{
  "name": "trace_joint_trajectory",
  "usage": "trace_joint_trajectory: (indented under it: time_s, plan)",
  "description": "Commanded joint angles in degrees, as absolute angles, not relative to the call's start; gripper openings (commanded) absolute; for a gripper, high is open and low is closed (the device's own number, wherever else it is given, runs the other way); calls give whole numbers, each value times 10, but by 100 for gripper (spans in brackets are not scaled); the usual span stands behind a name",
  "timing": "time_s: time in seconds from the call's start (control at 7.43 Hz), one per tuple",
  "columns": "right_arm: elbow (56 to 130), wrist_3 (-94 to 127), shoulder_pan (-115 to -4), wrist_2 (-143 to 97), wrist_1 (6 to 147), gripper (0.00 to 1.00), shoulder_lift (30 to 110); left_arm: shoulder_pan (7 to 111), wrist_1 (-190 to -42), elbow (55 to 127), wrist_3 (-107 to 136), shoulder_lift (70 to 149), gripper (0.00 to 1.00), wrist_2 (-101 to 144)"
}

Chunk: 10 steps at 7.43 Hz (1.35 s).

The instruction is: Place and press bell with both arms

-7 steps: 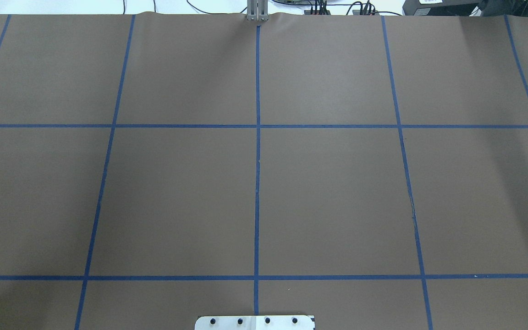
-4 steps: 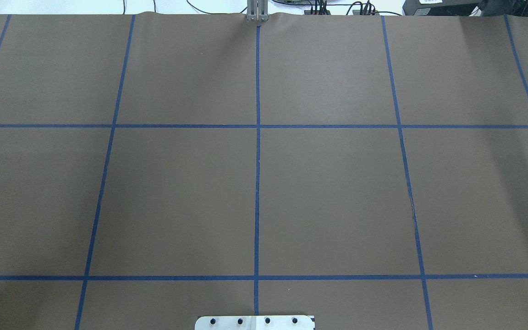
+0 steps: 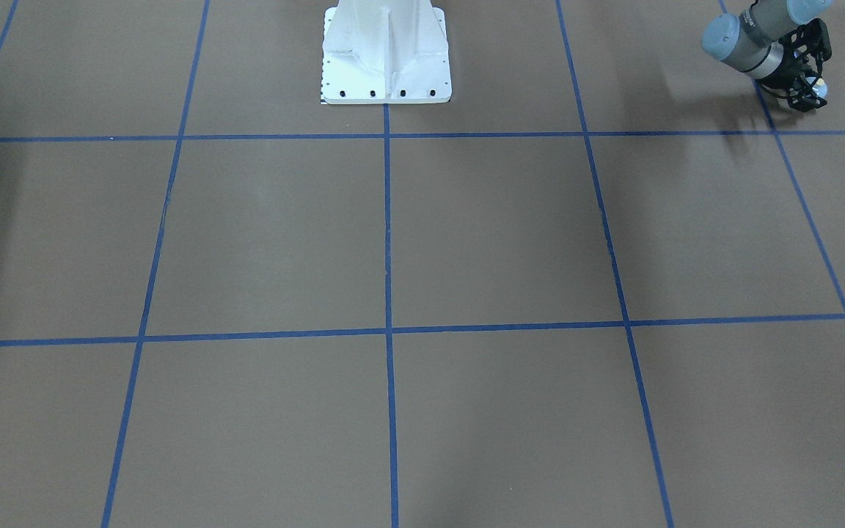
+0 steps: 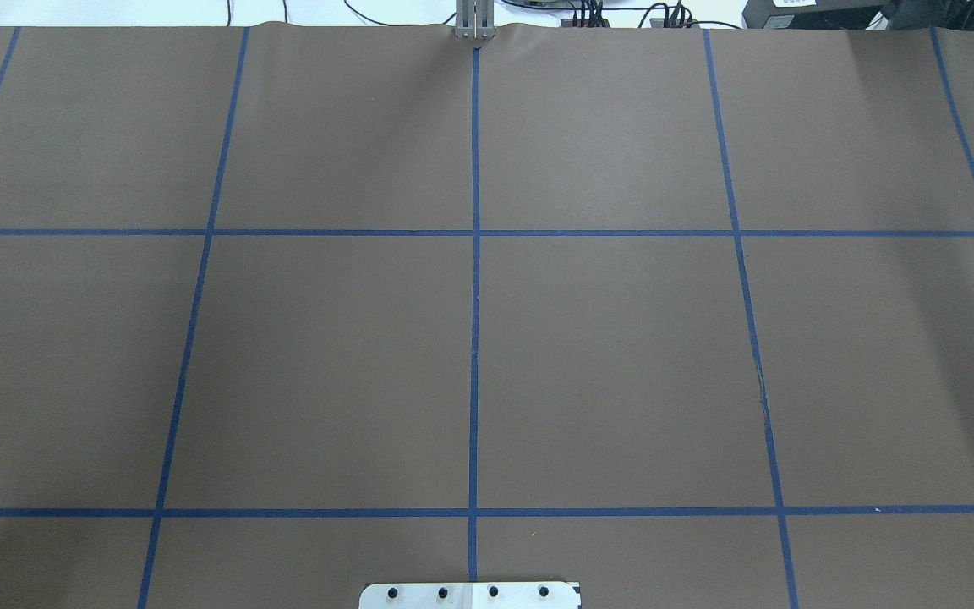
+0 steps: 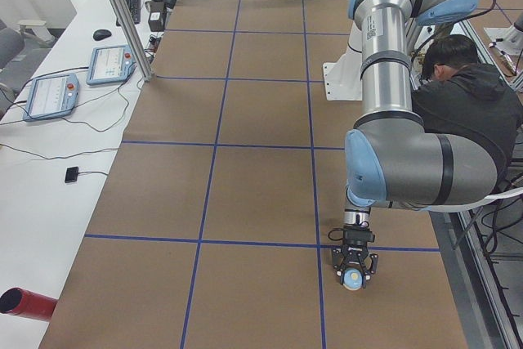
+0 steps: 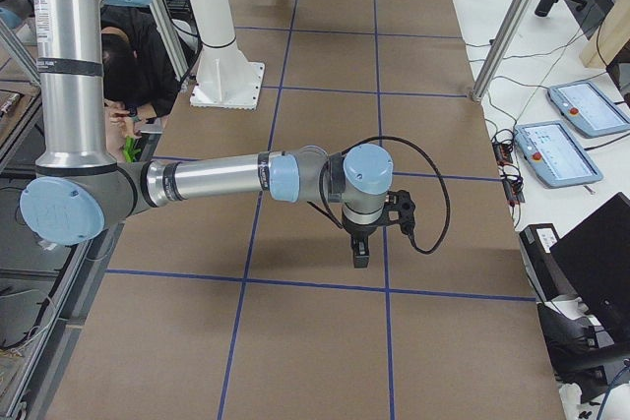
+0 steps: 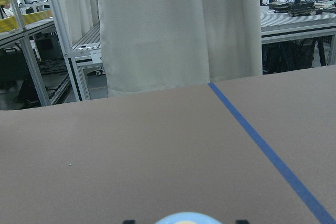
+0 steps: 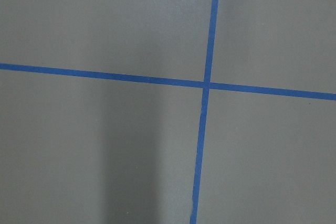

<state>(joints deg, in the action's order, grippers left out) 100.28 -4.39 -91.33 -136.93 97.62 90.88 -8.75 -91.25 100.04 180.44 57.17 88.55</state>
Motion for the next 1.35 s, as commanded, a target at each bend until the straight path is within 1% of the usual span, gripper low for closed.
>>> trace_joint_trajectory:
  time_s: [0.0,0.13,0.27,0.4,0.54,0.67,0.81,1.08,1.21]
  plan:
    - [1001,-44,-914,-1369,978,100,909,-87,-911,1012,1804,547,0,910]
    - [1001,-44,-914,-1370,978,100,910,-87,-908,1019,1803,528,0,914]
    - [1002,-44,-913,-1370,978,100,912,-86,-894,1054,1795,499,0,915]
    - [1002,-44,-913,-1370,979,100,913,-84,-875,1118,1760,460,0,918]
    - [1002,-44,-913,-1371,979,100,913,-77,-829,1163,1713,449,0,928]
    - [1001,-44,-913,-1372,980,100,913,-53,-795,1177,1669,460,0,942]
    - [999,-44,-913,-1372,979,100,913,-15,-791,1182,1613,481,0,952]
    - [998,-43,-913,-1375,980,100,918,47,-786,1189,1489,492,0,919]
    - [998,-43,-913,-1376,981,100,919,120,-783,1190,1416,536,0,882]
